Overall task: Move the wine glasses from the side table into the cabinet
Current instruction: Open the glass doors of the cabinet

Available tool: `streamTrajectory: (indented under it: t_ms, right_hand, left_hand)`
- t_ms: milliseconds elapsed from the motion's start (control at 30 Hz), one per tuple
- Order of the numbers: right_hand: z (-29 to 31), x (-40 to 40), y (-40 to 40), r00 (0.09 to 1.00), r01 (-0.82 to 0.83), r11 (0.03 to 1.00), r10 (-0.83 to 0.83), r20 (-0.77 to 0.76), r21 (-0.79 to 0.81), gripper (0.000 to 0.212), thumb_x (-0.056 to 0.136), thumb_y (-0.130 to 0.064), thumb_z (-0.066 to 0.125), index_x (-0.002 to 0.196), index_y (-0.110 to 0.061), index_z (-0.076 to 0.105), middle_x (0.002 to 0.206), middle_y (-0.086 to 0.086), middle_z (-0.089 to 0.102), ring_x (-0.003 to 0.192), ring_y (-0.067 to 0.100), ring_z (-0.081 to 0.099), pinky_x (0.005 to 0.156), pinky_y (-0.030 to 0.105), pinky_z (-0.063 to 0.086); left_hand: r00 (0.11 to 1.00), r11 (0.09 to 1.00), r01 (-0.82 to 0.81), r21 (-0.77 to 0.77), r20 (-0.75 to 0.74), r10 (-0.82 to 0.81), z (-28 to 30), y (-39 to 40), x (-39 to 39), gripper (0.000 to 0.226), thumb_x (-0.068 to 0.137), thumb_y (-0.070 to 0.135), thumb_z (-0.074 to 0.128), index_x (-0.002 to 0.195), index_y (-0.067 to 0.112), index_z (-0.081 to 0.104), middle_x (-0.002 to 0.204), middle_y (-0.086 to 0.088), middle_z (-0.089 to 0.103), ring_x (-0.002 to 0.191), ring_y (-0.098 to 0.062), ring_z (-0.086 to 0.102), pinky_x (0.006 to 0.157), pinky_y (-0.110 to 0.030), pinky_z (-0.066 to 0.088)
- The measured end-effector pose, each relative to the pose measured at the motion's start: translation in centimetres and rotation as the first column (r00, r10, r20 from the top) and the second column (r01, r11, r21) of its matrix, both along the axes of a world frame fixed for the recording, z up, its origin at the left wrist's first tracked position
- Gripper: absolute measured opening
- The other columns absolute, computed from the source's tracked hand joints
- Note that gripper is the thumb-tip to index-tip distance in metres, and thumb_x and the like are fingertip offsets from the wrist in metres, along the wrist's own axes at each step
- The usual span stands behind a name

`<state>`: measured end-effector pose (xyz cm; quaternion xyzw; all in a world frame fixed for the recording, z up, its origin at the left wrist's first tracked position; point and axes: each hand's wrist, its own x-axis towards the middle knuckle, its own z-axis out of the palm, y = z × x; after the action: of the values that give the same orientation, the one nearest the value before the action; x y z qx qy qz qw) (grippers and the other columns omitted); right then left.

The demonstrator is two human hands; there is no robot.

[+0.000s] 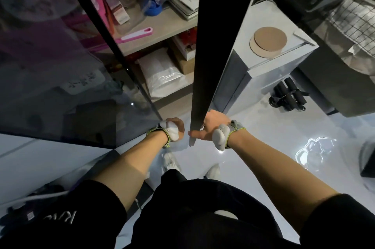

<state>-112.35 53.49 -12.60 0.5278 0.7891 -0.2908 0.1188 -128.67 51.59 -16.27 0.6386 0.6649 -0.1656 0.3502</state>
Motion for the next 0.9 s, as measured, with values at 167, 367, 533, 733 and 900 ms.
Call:
streamTrajectory:
  t_ms: [167,367,533,733,900]
  right_hand:
    - [-0.3,2.7,-0.5,0.996,0.036,0.999,-0.035,-0.080,0.011,0.066,0.064,-0.085,0.047,0.092,-0.028,0.065,0.077,-0.003,0.068,0.065,0.019,0.066,0.059,0.035,0.060]
    - [0.9,6.6,-1.4,0.970,0.173,0.985,-0.174,-0.171,-0.023,0.086,0.059,-0.087,0.047,0.101,-0.015,0.066,0.086,0.007,0.071,0.076,0.029,0.068,0.070,0.041,0.060]
    - [1.2,11.2,-2.1,0.957,0.246,0.968,-0.250,-0.150,-0.047,0.051,0.072,-0.064,0.065,0.093,-0.017,0.066,0.082,0.006,0.069,0.073,0.026,0.067,0.069,0.039,0.060]
    - [1.6,15.9,-2.1,0.908,0.389,0.919,-0.393,-0.144,-0.057,0.039,0.060,-0.057,0.063,0.074,-0.020,0.059,0.072,0.007,0.064,0.065,0.029,0.065,0.062,0.041,0.060]
    - [1.2,19.6,-1.6,0.796,0.580,0.809,-0.588,-0.142,-0.098,0.037,0.055,-0.049,0.065,0.074,-0.017,0.060,0.070,0.004,0.067,0.064,0.029,0.066,0.062,0.039,0.061]
  left_hand:
    - [0.999,0.998,0.052,0.026,0.005,-0.052,0.4,0.2,2.9,0.024,0.093,0.023,0.054,0.108,0.011,0.068,0.121,-0.005,0.065,0.113,-0.026,0.059,0.093,-0.029,0.047]
    - [0.997,0.997,0.075,0.030,0.006,-0.076,1.7,0.9,5.6,0.021,0.090,0.024,0.054,0.103,0.019,0.069,0.113,-0.005,0.069,0.104,-0.027,0.064,0.086,-0.027,0.051]
    - [0.990,0.989,0.141,0.033,0.021,-0.141,2.3,1.7,8.9,0.025,0.092,0.021,0.053,0.110,0.014,0.069,0.119,-0.001,0.066,0.110,-0.021,0.062,0.081,-0.019,0.043]
    - [0.978,0.978,0.205,0.039,0.023,-0.206,2.7,3.0,13.0,0.026,0.092,0.018,0.049,0.107,0.008,0.067,0.116,-0.008,0.068,0.108,-0.027,0.063,0.092,-0.031,0.051]
    - [0.966,0.964,0.256,0.067,0.011,-0.257,3.6,4.1,17.0,0.028,0.093,0.015,0.044,0.105,-0.001,0.063,0.113,-0.019,0.065,0.108,-0.036,0.060,0.089,-0.035,0.048]
